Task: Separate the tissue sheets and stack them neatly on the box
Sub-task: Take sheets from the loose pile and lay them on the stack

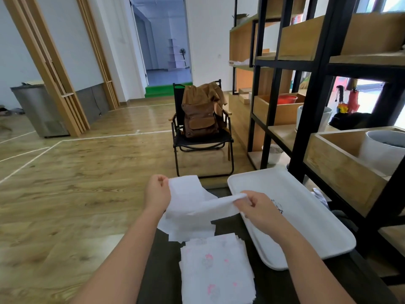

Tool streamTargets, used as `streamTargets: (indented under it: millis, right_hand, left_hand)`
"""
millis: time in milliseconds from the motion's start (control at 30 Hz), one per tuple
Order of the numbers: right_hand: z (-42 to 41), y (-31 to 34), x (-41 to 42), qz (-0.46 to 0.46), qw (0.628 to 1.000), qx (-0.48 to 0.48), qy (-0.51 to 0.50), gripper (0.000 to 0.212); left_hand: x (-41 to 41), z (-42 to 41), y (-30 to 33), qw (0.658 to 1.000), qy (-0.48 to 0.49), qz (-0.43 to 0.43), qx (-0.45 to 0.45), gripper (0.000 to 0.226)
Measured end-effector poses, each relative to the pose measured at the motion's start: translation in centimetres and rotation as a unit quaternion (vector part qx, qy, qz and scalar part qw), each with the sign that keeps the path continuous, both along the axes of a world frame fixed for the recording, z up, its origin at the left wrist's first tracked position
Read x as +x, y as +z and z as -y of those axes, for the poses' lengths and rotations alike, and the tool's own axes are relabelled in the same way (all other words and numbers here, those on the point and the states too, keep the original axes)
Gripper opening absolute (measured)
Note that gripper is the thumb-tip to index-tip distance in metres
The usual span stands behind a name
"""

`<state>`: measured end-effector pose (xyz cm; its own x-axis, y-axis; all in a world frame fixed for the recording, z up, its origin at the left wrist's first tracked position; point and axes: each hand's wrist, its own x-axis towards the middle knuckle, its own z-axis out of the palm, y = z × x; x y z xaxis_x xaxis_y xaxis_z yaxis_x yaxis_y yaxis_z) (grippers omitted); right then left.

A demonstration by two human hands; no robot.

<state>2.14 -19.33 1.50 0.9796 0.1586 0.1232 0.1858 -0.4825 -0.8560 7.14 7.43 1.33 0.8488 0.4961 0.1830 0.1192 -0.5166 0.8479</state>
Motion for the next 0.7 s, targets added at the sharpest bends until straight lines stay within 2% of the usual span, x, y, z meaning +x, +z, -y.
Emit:
streamTargets:
  millis: [133,200,267,333,367,400,433,500,533,600,700]
  right_hand:
    - [-0.6,2.8,-0.4,0.04,0.995,0.09,-0.029,0.023]
    - [-1.0,4.7,-0.8,0.054,0.99,0.133,-0.015,0.032]
    - [-1.4,5.9,-0.9,0.076,0.986,0.148,-0.006,0.033]
    - [-1.7,6.8,-0.9,0.091,0.985,0.149,0.0,0.023]
    - [-1.9,7.1,-1.0,0.096,0.985,0.144,0.001,0.02]
    - [-2.1,7.3,-1.0,0.1,0.985,0.138,-0.001,0.018]
    - [-2.2,7.5,-1.0,0.102,0.986,0.132,-0.005,0.018]
    - [-2.5,7.7,-1.1,0.1,0.986,0.13,-0.011,0.019]
    - [-2.6,7.8,-1.2,0.094,0.987,0.133,-0.011,0.02]
    - [-2.9,8.2,-1.6,0.067,0.987,0.144,-0.012,0.02]
    - [-3.3,8.8,-2.1,0.005,0.985,0.17,-0.025,0.018]
  left_hand:
    - [-0.6,-0.5,-3.0,0.99,-0.021,-0.136,0.04,0.015]
    - [-1.6,-0.2,-3.8,0.98,-0.027,-0.183,0.071,0.015]
    - [-2.9,0.2,-3.6,0.976,-0.023,-0.181,0.117,0.011]
    - [-4.4,0.8,-2.4,0.98,-0.019,-0.09,0.178,0.027]
    - [-5.2,1.2,-1.5,0.984,-0.039,-0.025,0.17,0.032]
    - [-5.9,1.6,-0.4,0.99,-0.081,0.017,0.113,0.034]
    - [-6.8,2.2,1.0,0.989,-0.146,0.021,0.023,0.041]
    - [-8.6,3.1,3.0,0.948,-0.284,-0.043,-0.139,0.065]
    - [-9.5,3.4,3.5,0.931,-0.326,-0.065,-0.151,0.068]
    - [-10.6,3.8,4.0,0.924,-0.362,-0.035,-0.121,0.052]
    - [-12.0,4.5,4.7,0.934,-0.325,0.043,-0.144,0.036]
